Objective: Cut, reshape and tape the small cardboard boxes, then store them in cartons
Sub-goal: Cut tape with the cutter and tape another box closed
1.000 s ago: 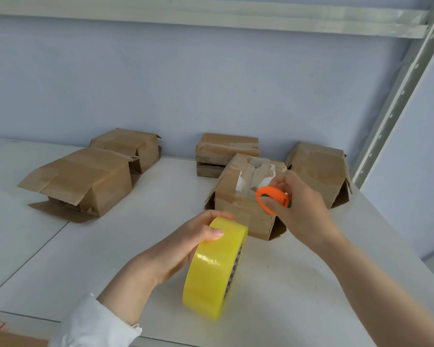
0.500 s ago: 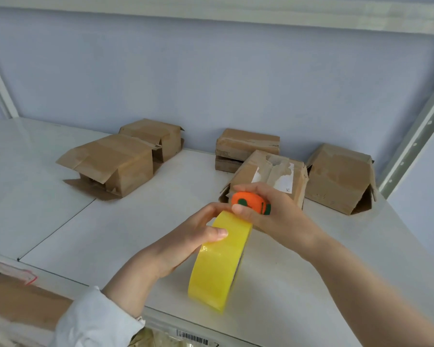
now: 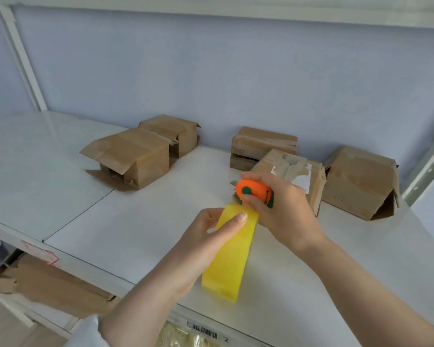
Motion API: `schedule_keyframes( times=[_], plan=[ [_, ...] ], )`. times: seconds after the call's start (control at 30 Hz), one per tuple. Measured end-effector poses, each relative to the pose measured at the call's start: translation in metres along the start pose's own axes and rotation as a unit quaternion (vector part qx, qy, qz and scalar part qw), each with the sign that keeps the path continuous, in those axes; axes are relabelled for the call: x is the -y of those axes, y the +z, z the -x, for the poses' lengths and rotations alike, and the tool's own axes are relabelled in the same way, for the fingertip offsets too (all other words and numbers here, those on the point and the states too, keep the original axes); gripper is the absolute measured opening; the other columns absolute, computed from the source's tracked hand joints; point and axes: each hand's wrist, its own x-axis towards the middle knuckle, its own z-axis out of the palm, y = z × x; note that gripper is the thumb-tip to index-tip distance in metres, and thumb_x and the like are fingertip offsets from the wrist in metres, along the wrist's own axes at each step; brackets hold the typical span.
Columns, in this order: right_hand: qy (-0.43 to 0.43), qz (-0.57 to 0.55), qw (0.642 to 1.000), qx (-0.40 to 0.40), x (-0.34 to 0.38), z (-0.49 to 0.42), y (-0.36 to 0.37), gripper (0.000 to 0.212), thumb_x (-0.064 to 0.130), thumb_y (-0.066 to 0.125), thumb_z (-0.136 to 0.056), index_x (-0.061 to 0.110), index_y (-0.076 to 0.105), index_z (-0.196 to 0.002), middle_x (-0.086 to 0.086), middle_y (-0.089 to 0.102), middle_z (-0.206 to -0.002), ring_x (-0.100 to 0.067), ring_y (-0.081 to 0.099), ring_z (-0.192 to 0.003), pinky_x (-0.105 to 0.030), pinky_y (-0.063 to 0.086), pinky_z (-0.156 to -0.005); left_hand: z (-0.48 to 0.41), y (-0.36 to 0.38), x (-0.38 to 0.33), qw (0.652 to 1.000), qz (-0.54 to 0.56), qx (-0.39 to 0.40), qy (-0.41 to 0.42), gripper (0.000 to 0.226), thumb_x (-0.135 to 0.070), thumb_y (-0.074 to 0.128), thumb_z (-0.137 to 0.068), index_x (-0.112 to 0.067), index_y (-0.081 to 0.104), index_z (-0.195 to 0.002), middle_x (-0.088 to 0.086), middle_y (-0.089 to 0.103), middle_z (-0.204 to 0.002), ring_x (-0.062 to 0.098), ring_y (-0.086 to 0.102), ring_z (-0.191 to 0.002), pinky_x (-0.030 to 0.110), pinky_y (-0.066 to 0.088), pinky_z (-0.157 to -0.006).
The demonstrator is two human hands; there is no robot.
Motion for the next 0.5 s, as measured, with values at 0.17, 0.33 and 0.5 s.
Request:
schedule_keyframes(
  times=[0.17,0.33,0.5],
  plan=[
    [0.034,-0.004,0.999,0.012,0.008,-0.025,0.006,0.032,0.019,0.063,-0.088,0.029,0.062,-0.119,0.015,0.058,-0.100,-0.003,0.051,-0.094,0.004,0.036,-0.070,-0.023,-0.019,-0.015,0.997,-0.036,-0.063,0.010,0.040,-0.048,0.066,-0.072,-0.018,0.061,-0.098,-0.002,0.066,-0.093,0.012,0.064,-0.081,0.027,0.049,-0.066],
    [0.082,-0.072,0.994,0.008,0.024,-0.059,0.027,0.027,0.018,0.063,-0.088,0.029,0.064,-0.113,0.014,0.064,-0.101,-0.004,0.058,-0.096,-0.006,0.042,-0.074,-0.044,-0.055,-0.020,0.987,-0.079,-0.108,0.089,0.033,-0.047,0.074,-0.072,-0.023,0.063,-0.091,-0.011,0.067,-0.092,0.010,0.064,-0.086,0.024,0.046,-0.067],
    [0.165,-0.178,0.969,0.043,0.032,-0.087,0.051,0.025,0.017,0.059,-0.091,0.025,0.064,-0.114,0.000,0.064,-0.103,-0.007,0.055,-0.079,-0.009,0.040,-0.056,-0.056,-0.088,-0.022,0.983,-0.077,-0.106,0.126,0.039,-0.050,0.065,-0.061,-0.023,0.063,-0.088,-0.011,0.068,-0.084,0.003,0.065,-0.074,0.022,0.051,-0.065]
  ],
)
